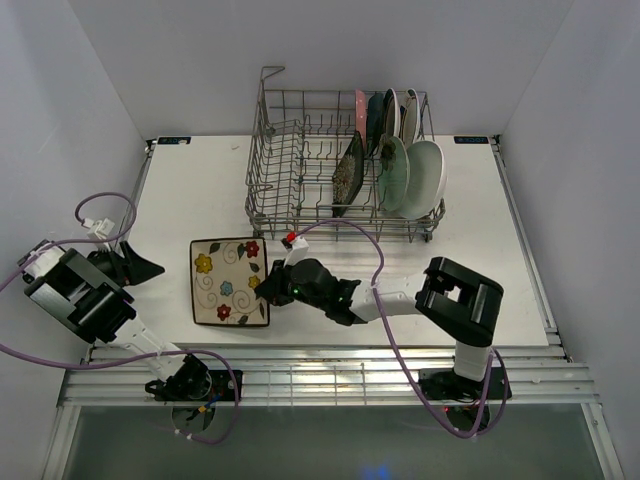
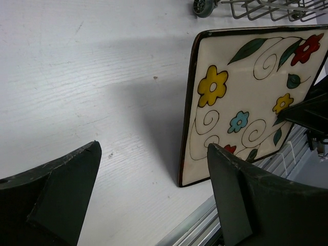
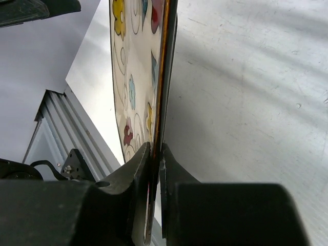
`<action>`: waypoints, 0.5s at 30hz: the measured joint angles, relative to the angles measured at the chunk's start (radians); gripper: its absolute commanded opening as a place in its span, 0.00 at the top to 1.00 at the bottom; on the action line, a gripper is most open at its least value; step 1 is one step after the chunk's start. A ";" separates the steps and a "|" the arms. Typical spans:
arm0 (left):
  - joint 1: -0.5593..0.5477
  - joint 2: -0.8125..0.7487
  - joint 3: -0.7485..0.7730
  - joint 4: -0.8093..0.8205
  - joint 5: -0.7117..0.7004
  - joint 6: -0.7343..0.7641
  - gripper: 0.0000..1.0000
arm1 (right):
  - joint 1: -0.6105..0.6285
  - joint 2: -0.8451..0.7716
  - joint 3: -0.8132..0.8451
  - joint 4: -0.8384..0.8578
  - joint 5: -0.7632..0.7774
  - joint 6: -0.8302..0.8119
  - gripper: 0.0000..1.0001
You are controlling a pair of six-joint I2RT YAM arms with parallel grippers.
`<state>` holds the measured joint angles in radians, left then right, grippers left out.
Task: Load the plates into the dish rack
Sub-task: Insert the plate into the dish rack.
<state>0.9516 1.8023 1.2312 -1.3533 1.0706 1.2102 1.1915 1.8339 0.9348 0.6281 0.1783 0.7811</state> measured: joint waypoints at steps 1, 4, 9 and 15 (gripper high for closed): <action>0.000 0.000 -0.008 0.000 0.002 0.001 0.05 | 0.001 -0.003 0.001 -0.003 0.002 -0.009 0.92; 0.002 -0.002 -0.036 0.001 0.010 0.006 0.04 | 0.003 -0.013 0.021 -0.037 0.007 -0.044 0.92; 0.003 -0.018 -0.101 0.006 0.014 -0.002 0.04 | 0.014 -0.031 0.079 -0.116 0.028 -0.128 0.92; 0.003 -0.113 -0.159 0.105 0.009 -0.078 0.03 | 0.029 -0.064 0.145 -0.224 0.075 -0.239 0.92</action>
<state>0.9546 1.6897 1.0721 -1.2484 1.0798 1.1324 1.2201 1.7702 1.0798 0.4042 0.2535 0.5419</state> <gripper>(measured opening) 0.964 0.138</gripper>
